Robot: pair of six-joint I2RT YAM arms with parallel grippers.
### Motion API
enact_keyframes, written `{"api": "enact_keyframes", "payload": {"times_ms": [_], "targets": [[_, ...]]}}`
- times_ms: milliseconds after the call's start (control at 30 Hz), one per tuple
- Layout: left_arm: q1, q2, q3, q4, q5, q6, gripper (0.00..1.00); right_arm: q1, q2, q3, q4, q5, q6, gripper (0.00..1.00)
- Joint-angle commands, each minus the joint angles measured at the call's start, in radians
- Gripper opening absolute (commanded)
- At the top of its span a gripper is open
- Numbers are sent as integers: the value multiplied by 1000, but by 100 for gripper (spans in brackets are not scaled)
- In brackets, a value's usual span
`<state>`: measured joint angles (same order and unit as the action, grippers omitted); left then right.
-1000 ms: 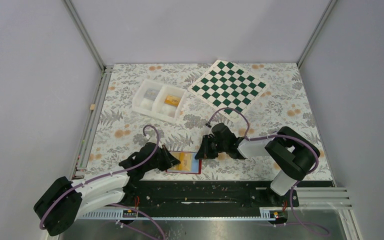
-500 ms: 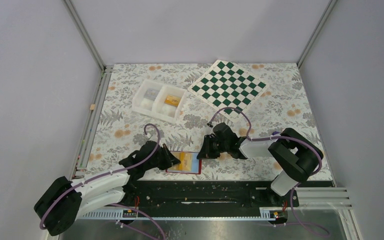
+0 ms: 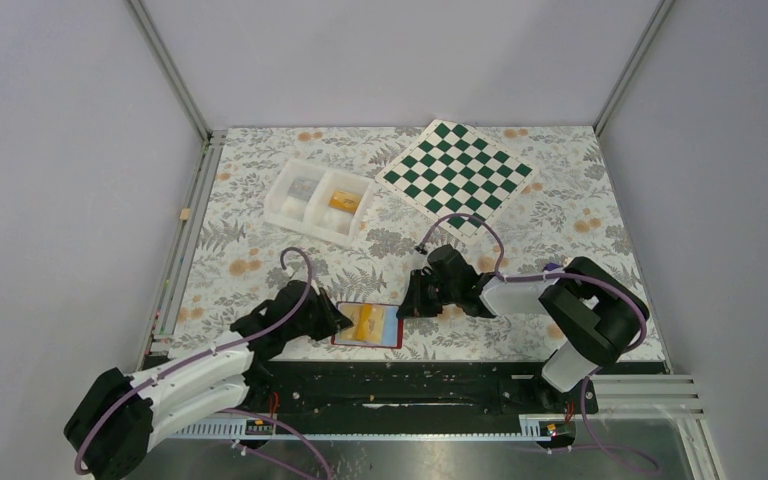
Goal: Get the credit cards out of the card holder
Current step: Remove the credit card from the card holder.
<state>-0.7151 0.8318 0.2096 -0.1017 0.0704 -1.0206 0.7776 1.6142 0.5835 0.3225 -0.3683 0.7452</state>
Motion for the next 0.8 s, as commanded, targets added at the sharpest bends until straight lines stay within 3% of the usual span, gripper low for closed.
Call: {"api": "enact_keyframes", "payload": {"times_ms": [0,67,167,300,767], "targets": [[8,-11,39,-2,-6,9,0,-18,-29,-12,-66,42,-40,16],[9,10,44,47,28,22,0,-18,-32,-8,-66,39,-38,16],[9,43,49,118,79,32,19,-19,-31,-4,-65,36,-35,16],[9,81,51,164,92,59,34,-19,-29,-5,-61,36,-36,16],[7,180,13,319,166,63,39,-19,-23,-1,-60,33,-36,18]]}}
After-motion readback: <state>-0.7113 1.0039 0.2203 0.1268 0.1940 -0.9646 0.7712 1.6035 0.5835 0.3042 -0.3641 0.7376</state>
